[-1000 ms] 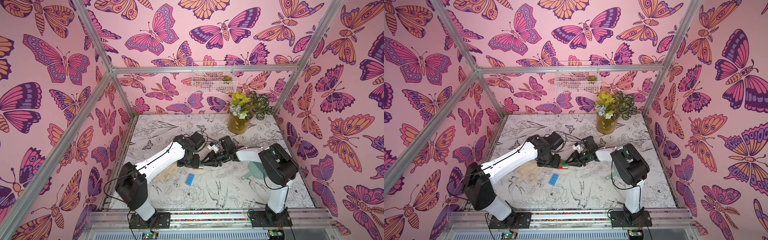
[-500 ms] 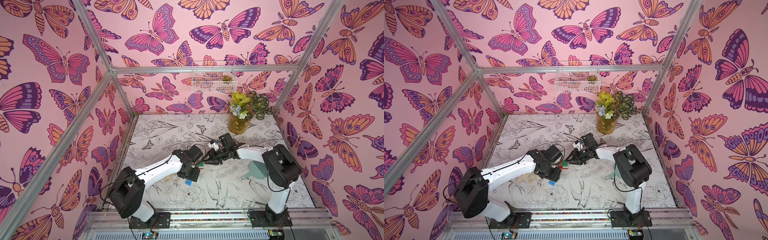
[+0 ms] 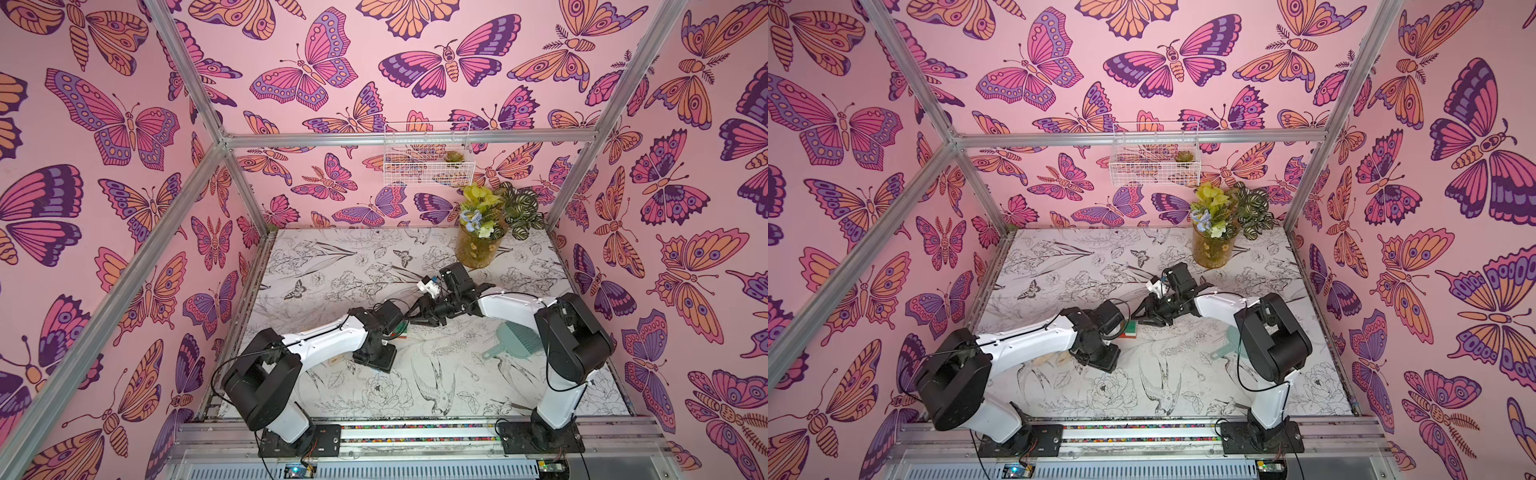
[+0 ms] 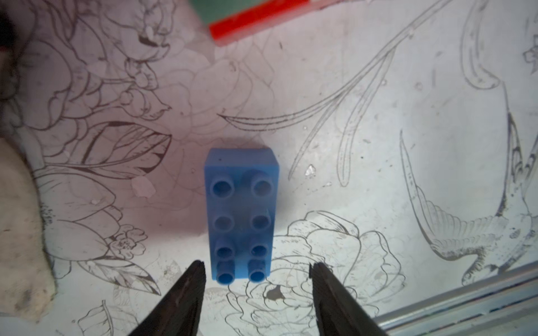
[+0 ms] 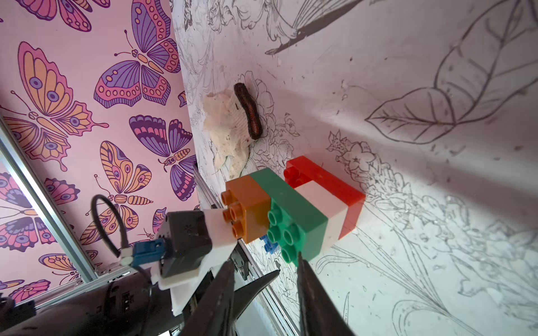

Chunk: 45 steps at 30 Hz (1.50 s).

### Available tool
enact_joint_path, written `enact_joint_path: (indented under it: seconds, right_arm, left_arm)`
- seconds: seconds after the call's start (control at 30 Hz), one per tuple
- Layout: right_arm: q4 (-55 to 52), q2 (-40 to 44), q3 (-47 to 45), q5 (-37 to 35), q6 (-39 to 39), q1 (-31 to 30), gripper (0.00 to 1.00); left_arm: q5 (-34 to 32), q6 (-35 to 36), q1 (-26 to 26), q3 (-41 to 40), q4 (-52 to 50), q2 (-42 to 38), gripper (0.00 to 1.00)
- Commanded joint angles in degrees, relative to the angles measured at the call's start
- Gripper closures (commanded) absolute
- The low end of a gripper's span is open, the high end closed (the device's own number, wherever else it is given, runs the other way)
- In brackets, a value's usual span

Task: Assemble the number 5 with lego
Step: Pick up the lego brick from the center of the board.

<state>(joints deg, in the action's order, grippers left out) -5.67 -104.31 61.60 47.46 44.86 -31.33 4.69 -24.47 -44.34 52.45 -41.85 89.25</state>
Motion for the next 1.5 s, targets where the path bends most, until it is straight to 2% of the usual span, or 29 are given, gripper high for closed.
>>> enact_joint_path:
  seconds: [0.0, 0.27, 0.4, 0.63, 0.9, 1.13, 1.23, 1.47]
  right_arm:
    - [-1.7, 1.79, -0.68, -1.06, -0.85, -0.45, 0.62]
    - [-2.34, 2.53, -1.4, -1.84, -1.0, -0.4, 0.62]
    - [-2.15, 2.28, -1.33, -1.93, -0.83, -0.42, 0.62]
    - [-2.5, 2.01, -1.06, -1.92, -0.92, -0.43, 0.62]
    - [-3.45, 2.31, -0.98, -2.19, -1.65, -0.44, 0.62]
    - [-4.6, 3.43, -1.16, -2.8, -2.18, -0.41, 0.62]
    - [-5.41, 4.06, -1.46, -3.32, -2.45, -0.4, 0.62]
    - [-5.84, 5.76, -2.83, -4.47, -2.26, -0.45, 0.62]
  left_arm:
    - [-0.63, 0.3, -0.31, -1.81, 1.65, 0.11, 0.4]
    - [-1.98, -0.22, -0.4, -3.13, 1.77, 0.32, 0.47]
    - [-5.05, -0.05, -1.09, -2.67, 0.66, -2.14, 0.43]
    - [-10.14, 0.36, -3.18, -1.27, -0.03, -6.05, 0.41]
    - [-13.96, -0.73, -5.78, -7.77, 6.18, -10.68, 0.39]
    - [-14.3, -2.14, -7.05, -13.32, 12.58, -13.31, 0.39]
    - [-12.56, -2.24, -7.25, -15.15, 16.05, -12.9, 0.4]
    - [-13.13, -2.35, -7.34, -15.79, 17.7, -10.16, 0.42]
